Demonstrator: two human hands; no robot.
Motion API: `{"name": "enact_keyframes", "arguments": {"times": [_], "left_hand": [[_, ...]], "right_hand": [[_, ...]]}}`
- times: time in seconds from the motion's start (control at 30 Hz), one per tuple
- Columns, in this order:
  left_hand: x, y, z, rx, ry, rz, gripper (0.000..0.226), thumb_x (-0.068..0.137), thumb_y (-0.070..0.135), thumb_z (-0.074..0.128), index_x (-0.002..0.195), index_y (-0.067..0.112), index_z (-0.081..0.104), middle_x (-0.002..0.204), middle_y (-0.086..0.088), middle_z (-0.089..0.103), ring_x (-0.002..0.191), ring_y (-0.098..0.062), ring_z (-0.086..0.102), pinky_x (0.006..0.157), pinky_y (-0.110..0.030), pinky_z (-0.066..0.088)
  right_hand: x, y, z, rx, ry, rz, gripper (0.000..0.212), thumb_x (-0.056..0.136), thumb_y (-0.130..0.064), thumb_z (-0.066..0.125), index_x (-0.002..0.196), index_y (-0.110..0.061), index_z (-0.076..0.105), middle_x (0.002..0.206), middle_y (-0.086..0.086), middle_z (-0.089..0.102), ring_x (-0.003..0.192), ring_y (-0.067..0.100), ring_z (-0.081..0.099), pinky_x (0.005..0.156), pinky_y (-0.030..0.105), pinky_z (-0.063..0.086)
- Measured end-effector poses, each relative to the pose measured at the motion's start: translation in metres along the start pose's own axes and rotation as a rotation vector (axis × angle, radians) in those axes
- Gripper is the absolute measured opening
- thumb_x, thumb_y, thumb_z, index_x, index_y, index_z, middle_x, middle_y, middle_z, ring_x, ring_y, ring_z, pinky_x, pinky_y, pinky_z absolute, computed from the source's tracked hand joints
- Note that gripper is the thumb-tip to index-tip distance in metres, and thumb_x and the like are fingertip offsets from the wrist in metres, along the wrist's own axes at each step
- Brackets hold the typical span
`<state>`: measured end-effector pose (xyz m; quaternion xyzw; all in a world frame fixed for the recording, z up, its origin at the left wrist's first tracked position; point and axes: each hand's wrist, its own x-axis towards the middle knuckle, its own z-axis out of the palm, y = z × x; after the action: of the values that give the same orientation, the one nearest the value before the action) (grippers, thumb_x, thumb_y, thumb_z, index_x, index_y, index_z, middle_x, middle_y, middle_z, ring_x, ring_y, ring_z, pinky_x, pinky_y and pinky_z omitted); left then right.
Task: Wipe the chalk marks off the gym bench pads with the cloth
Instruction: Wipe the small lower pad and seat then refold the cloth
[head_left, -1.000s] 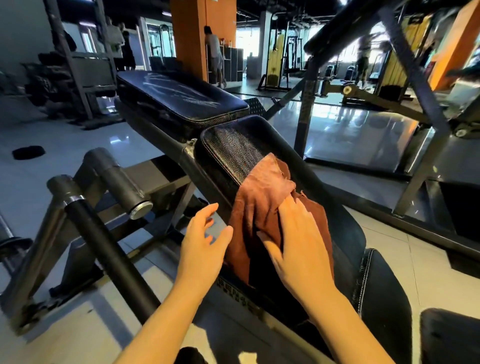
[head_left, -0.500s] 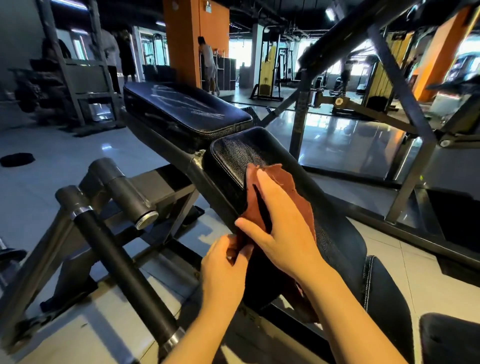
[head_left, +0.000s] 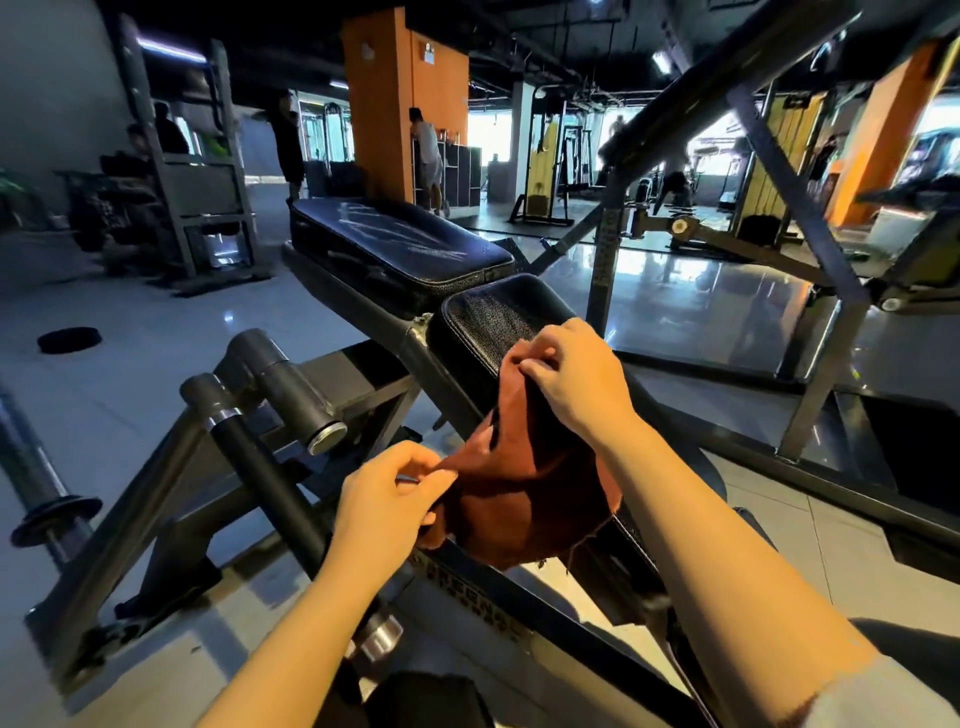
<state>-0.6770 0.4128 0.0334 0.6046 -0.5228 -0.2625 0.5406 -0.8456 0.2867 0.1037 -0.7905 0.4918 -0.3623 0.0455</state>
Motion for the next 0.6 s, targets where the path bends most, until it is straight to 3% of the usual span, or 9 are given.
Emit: {"name": "enact_keyframes", "arguments": {"times": [0.1, 0.2, 0.27, 0.33, 0.43, 0.53, 0.6], "left_hand": [[-0.001, 0.01, -0.011, 0.085, 0.012, 0.071, 0.01, 0.086, 0.015, 0.071, 0.079, 0.02, 0.068, 0.073, -0.001, 0.065, 0.059, -0.004, 0.06, 0.055, -0.019, 0.054], [0.003, 0.015, -0.024, 0.14, 0.045, 0.124, 0.012, 0.086, 0.017, 0.07, 0.077, 0.023, 0.066, 0.07, -0.001, 0.064, 0.058, -0.009, 0.06, 0.058, -0.031, 0.059], [0.003, 0.026, -0.035, 0.155, 0.075, 0.134, 0.012, 0.088, 0.02, 0.069, 0.078, 0.026, 0.065, 0.074, -0.001, 0.065, 0.063, -0.011, 0.063, 0.056, -0.033, 0.06], [0.004, 0.034, -0.047, 0.199, 0.107, 0.182, 0.01, 0.089, 0.024, 0.067, 0.08, 0.027, 0.065, 0.073, 0.002, 0.064, 0.062, -0.011, 0.064, 0.057, -0.034, 0.06], [0.004, 0.05, -0.069, 0.336, 0.162, 0.298, 0.006, 0.09, 0.027, 0.065, 0.084, 0.025, 0.066, 0.077, 0.006, 0.065, 0.067, -0.009, 0.064, 0.068, -0.038, 0.059], [0.0, 0.063, -0.093, 0.538, 0.094, 0.353, 0.005, 0.085, 0.029, 0.071, 0.088, 0.029, 0.067, 0.089, 0.009, 0.063, 0.083, -0.01, 0.059, 0.08, -0.028, 0.046], [-0.005, 0.069, -0.109, 0.623, -0.006, 0.307, 0.013, 0.081, 0.026, 0.075, 0.086, 0.034, 0.067, 0.089, 0.012, 0.062, 0.086, -0.007, 0.057, 0.077, -0.021, 0.04]], "right_hand": [[-0.015, -0.007, -0.004, 0.076, 0.056, 0.05, 0.011, 0.099, -0.027, 0.051, 0.094, -0.018, 0.048, 0.09, 0.0, 0.051, 0.081, 0.024, 0.051, 0.069, 0.034, 0.034], [-0.029, -0.013, -0.023, 0.181, 0.148, 0.057, 0.009, 0.101, -0.021, 0.046, 0.097, -0.015, 0.04, 0.077, 0.001, 0.052, 0.071, 0.028, 0.051, 0.062, 0.035, 0.032], [-0.037, -0.019, -0.045, 0.266, 0.202, 0.049, 0.009, 0.099, -0.015, 0.051, 0.102, -0.019, 0.044, 0.076, 0.002, 0.056, 0.069, 0.03, 0.059, 0.064, 0.039, 0.045], [-0.046, -0.027, -0.068, 0.392, 0.132, 0.021, 0.023, 0.094, -0.008, 0.056, 0.105, -0.027, 0.051, 0.08, 0.002, 0.062, 0.065, 0.026, 0.066, 0.069, 0.044, 0.056], [-0.061, -0.035, -0.087, 0.351, -0.064, -0.044, 0.033, 0.086, -0.001, 0.064, 0.1, -0.031, 0.064, 0.096, 0.001, 0.063, 0.066, 0.02, 0.068, 0.072, 0.035, 0.057], [-0.073, -0.041, -0.086, 0.392, -0.137, 0.002, 0.03, 0.087, 0.0, 0.065, 0.085, -0.029, 0.065, 0.086, 0.001, 0.064, 0.058, 0.011, 0.068, 0.059, 0.023, 0.055], [-0.077, -0.042, -0.08, 0.32, -0.078, -0.011, 0.027, 0.089, -0.008, 0.067, 0.077, -0.032, 0.063, 0.078, -0.002, 0.063, 0.056, 0.011, 0.066, 0.056, 0.024, 0.055]]}}
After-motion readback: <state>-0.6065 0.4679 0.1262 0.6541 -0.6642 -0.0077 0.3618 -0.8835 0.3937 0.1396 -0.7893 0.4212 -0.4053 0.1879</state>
